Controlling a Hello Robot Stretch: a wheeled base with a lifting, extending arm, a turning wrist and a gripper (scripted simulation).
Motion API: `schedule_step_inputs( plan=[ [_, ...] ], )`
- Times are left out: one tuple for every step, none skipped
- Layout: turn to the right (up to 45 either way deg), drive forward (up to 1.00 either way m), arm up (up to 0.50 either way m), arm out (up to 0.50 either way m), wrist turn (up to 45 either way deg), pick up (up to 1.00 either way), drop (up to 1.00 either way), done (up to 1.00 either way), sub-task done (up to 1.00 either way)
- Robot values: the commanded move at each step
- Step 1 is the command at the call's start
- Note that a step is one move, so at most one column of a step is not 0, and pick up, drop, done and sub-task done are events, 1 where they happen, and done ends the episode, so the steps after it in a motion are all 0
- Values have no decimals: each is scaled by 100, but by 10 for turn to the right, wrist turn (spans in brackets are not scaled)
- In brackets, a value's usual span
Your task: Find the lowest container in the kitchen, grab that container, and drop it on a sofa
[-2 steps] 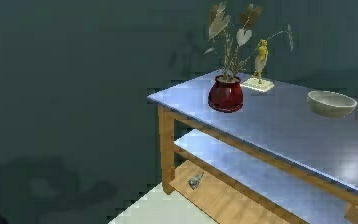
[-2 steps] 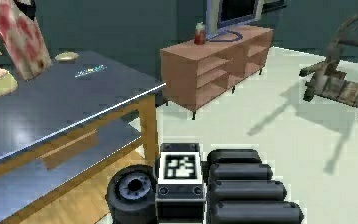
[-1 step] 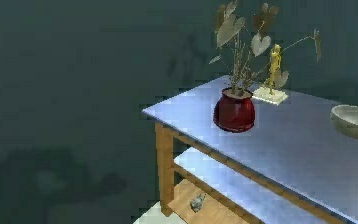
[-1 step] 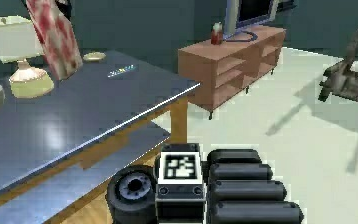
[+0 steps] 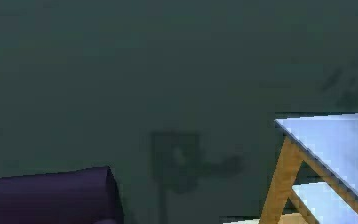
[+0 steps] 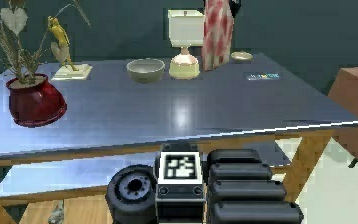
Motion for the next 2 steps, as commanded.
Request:
schedule_step_inputs(
  plan=[
    [0,30,0,0,0,0,0,0,0],
    [-450,0,0,0,0,0,0,0,0]
  ],
)
